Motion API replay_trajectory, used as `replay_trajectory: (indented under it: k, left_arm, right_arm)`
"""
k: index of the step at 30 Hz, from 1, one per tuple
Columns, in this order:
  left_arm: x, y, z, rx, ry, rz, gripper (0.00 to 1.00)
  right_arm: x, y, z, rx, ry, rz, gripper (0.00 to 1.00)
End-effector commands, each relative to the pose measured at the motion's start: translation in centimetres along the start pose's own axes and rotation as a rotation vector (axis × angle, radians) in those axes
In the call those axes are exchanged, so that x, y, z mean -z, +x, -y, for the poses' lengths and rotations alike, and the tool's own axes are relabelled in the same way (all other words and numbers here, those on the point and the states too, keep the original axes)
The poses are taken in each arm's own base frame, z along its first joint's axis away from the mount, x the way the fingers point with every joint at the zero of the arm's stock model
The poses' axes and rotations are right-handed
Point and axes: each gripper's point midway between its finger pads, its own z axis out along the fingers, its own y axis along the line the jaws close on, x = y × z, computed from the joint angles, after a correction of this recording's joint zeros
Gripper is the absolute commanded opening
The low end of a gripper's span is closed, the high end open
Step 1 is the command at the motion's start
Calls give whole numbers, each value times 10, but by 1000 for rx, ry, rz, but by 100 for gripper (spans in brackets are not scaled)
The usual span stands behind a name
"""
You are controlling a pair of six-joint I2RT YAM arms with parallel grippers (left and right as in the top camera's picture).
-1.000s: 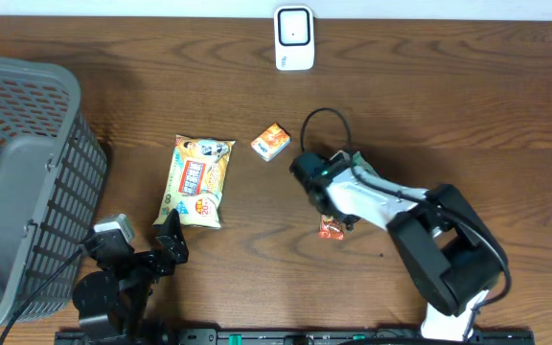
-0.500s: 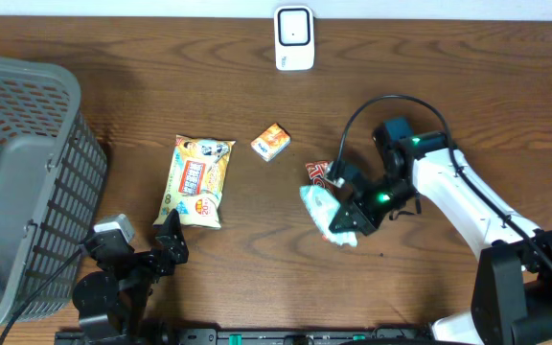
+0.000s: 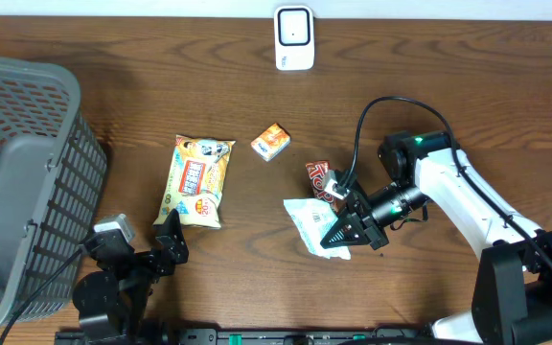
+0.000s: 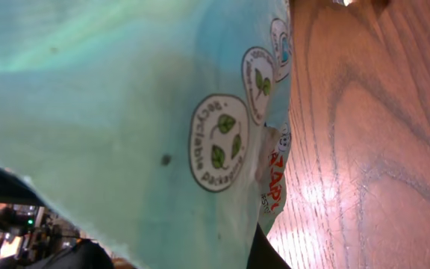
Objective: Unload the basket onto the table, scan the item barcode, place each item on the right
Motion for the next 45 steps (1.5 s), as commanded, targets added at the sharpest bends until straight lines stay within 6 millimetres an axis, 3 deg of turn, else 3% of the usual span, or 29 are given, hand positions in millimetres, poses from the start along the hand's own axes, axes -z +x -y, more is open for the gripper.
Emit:
replay_trajectory:
  k: [1,15,23,27,32,39,43,45]
  left_arm:
    - [0,0,2,5,10,0,98]
    - [0,0,2,5,10,0,98]
    - [0,0,2,5,10,0,98]
    - [0,0,2,5,10,0,98]
    - [0,0,2,5,10,0,98]
    - [0,0,2,5,10,0,98]
    - [0,0,2,5,10,0,98]
    - [0,0,2,5,10,0,98]
  right_arm:
    - [2,-10,-6,56,-14,53,1]
    - [3,-14,-7,60,-21,75,1]
    - [0,-20,5,188,17,80,1]
    - [4,-30,28,240,98,94,1]
    - [12,-45,76,119,298,79,1]
    - [32,-57,118,38,525,85,1]
    - [66,-67,160,-54,804,124,1]
    - [94,-71,181,-86,991,146,1]
